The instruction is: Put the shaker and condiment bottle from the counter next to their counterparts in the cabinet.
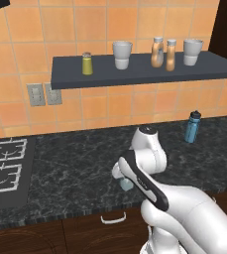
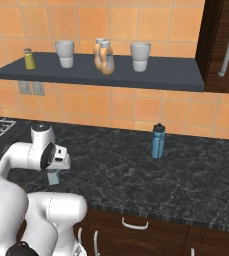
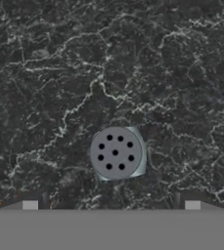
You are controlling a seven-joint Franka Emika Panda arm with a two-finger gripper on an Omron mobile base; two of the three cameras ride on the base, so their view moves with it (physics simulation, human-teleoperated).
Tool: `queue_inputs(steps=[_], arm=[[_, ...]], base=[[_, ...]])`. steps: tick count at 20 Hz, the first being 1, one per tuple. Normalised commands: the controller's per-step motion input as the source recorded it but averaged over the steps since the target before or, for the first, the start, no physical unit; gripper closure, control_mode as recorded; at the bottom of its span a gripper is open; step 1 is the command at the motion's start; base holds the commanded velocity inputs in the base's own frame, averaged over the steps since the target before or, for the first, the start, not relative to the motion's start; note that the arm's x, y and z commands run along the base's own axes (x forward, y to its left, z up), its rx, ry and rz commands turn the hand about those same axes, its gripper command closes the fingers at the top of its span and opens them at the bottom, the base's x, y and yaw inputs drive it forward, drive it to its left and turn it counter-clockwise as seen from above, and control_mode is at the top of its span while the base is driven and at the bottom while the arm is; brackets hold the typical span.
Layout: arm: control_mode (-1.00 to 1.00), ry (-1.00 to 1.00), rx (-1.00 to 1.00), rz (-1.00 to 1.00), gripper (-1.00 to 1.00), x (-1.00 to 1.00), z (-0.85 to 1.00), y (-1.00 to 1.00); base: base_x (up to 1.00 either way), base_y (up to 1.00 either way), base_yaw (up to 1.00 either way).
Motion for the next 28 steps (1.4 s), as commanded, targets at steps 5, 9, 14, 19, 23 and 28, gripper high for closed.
queue_inputs(steps=[5, 9, 14, 19, 23, 28], arm=[[-1.00, 0.00, 0.00, -0.06, -1.00, 0.00, -0.28, 0.00], [-1.00, 0.00, 0.00, -0.09, -1.00, 0.05, -0.16, 0.00], [-1.00, 0.00, 0.00, -0.11, -1.00, 0.12, -0.13, 0.00], [-1.00, 0.00, 0.00, -0.10, -1.00, 0.12, -0.14, 0.00], [-1.00, 0.00, 0.00, -0.05, -1.00, 0.01, -0.16, 0.00], [-1.00, 0.06, 0.00, -0.05, -1.00, 0.00, -0.30, 0.07]], base=[[0.00, 0.00, 0.00], [0.00, 0.00, 0.00], [0.00, 0.00, 0.00], [0.00, 0.00, 0.00], [0.00, 0.00, 0.00], [0.00, 0.00, 0.00]])
